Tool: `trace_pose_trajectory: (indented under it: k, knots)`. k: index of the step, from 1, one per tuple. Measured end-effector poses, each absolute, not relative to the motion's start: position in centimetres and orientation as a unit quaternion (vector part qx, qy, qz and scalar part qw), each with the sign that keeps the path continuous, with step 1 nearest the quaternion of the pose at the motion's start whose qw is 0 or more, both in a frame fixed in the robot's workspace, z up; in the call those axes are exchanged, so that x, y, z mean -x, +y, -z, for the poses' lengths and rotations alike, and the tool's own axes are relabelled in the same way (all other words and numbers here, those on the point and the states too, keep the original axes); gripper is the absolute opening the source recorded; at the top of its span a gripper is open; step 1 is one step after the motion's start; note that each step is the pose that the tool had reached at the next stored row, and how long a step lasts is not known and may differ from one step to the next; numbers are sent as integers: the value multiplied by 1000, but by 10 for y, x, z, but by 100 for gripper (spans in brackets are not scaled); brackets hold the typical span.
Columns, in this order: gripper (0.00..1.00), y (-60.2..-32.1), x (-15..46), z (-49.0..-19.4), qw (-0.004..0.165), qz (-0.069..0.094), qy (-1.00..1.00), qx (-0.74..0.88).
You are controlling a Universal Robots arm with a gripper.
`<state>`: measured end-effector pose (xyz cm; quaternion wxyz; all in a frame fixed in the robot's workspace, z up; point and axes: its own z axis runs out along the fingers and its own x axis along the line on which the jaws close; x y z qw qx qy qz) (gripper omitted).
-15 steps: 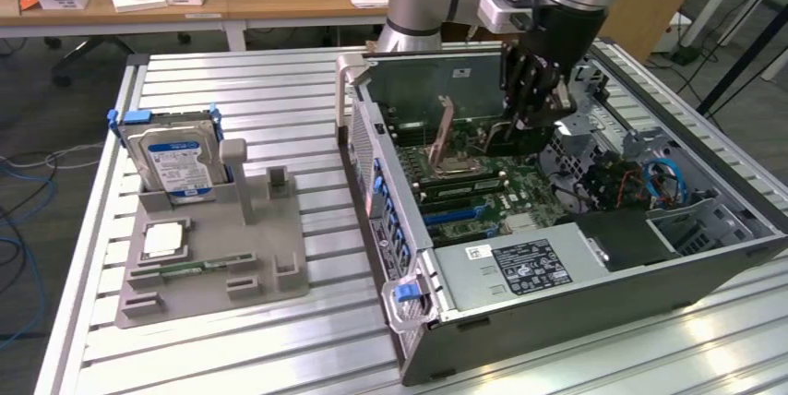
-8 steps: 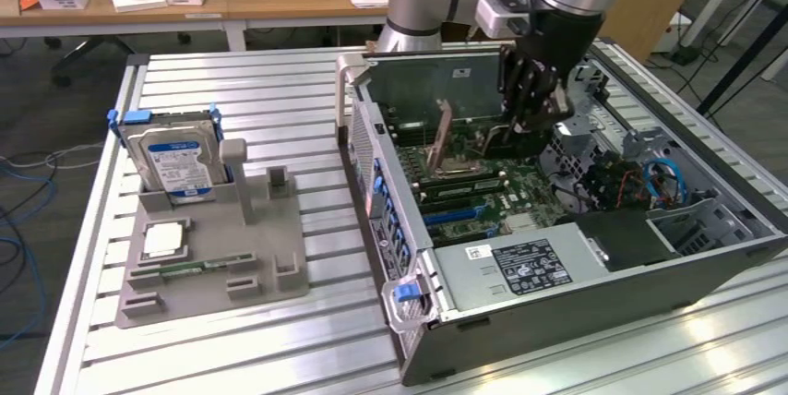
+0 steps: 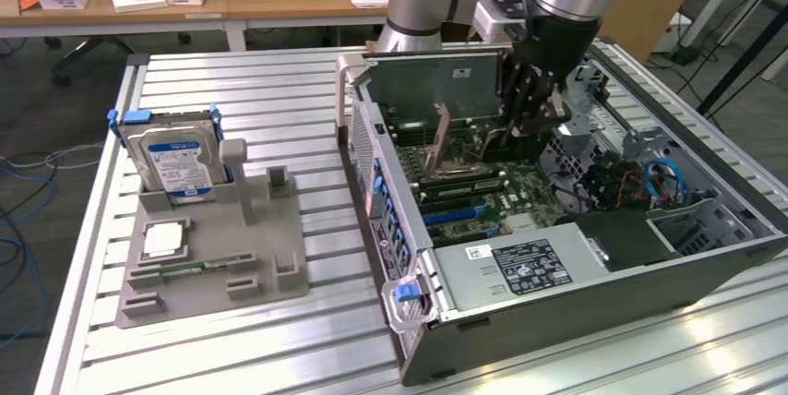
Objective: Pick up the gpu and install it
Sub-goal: 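Insert the gpu into the slot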
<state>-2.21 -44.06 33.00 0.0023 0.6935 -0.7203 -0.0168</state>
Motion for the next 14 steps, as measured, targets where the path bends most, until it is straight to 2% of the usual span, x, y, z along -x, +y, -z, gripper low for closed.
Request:
trace_pose_trajectory:
  k: [14]
  knots:
    - [26,-442,26,-324,2,17,-720,-694]
